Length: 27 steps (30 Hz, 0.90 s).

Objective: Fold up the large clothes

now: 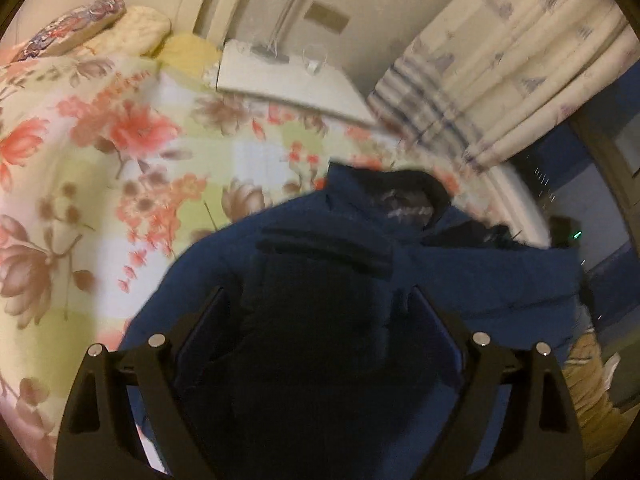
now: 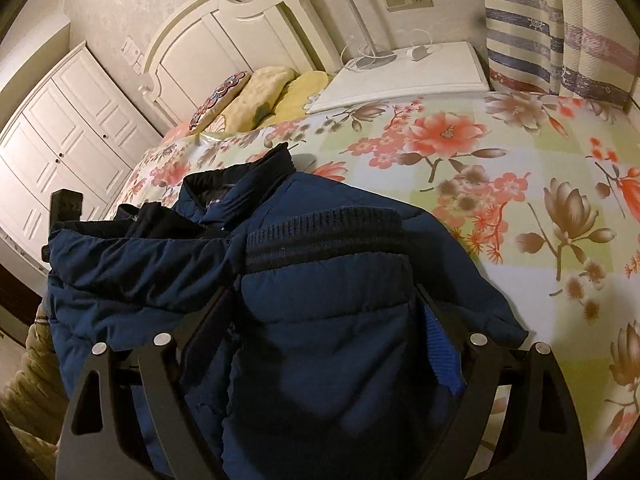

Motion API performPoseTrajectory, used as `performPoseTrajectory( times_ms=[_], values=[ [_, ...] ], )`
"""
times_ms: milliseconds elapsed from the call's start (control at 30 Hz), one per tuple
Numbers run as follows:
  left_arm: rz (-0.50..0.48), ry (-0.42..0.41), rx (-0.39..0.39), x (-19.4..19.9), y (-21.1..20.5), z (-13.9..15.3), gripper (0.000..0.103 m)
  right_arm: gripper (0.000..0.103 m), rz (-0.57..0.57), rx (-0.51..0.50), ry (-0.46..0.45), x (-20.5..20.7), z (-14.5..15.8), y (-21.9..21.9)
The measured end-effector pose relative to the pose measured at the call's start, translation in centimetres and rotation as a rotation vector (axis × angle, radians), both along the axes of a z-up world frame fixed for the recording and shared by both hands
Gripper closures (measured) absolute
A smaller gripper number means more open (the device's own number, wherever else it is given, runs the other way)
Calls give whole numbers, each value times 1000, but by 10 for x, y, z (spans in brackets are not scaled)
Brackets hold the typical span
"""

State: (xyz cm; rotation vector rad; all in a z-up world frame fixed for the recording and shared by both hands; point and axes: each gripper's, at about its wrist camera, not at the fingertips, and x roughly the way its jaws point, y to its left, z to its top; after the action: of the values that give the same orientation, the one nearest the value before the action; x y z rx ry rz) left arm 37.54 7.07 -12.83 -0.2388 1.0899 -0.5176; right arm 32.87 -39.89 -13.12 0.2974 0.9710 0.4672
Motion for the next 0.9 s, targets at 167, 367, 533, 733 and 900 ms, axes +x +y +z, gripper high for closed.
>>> performPoseTrajectory(
  times_ms=[167,367,533,733,900],
  values=[
    [66,-121,47,-21,4,11,87,81,-51,-88,-162,-27,26,0],
    [133,-342,98,-51,14,104,89,87,-104,-196,-363,-54,109,2],
    [218,-313,167,-2,19,127,86,87,-168,-263,-371,-6,147,13],
    [291,-115,217,38,27,13,81,87,-206,-354,-94,50,27,21],
    [302,-156,206,35,32,16,80,87,-228,-293,-102,43,18,15]
  ],
)
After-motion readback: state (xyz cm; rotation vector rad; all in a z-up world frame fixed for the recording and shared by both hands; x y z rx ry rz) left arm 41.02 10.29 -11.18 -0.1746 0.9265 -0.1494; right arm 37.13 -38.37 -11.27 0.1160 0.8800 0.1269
